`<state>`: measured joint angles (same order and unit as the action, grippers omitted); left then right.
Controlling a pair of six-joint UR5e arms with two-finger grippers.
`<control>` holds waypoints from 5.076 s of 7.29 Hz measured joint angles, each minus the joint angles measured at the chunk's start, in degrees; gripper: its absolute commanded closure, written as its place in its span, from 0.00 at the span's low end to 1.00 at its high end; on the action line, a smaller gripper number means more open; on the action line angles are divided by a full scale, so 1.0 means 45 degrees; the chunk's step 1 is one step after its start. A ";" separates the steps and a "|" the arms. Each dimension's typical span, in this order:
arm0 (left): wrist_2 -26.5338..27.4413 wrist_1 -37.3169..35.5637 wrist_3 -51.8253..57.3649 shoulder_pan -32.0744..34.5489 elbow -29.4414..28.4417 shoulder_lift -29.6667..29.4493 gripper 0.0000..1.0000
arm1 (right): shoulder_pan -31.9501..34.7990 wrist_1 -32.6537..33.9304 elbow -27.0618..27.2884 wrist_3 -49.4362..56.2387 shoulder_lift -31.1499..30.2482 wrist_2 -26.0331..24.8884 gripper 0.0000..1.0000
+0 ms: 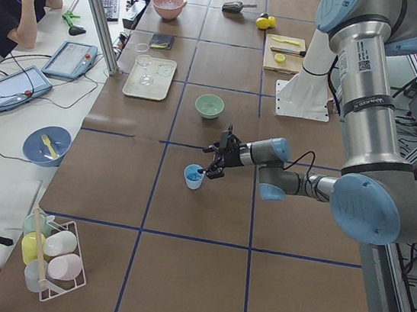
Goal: Pour ice into bowl
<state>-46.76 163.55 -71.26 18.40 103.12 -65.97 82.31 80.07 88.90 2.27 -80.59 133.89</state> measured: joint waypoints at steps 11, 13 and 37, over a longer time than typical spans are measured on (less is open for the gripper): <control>0.2928 0.0054 -0.0862 -0.0944 -0.3886 -0.2608 0.04 | 0.0011 0.0019 -0.0087 -0.0034 0.0031 -0.0047 0.00; 0.2846 0.0082 -0.0860 -0.0866 -0.4528 -0.3176 0.04 | 0.0011 0.0015 -0.0087 -0.0134 0.0061 -0.0047 0.00; 0.2986 0.3036 1.6470 -0.0003 -0.3273 -0.6932 1.00 | 0.0545 -0.0001 0.0018 -0.0243 -0.1231 -0.0340 0.00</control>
<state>-33.32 177.21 2.86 18.38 88.39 -97.17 84.76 80.07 88.98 1.18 -86.13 132.36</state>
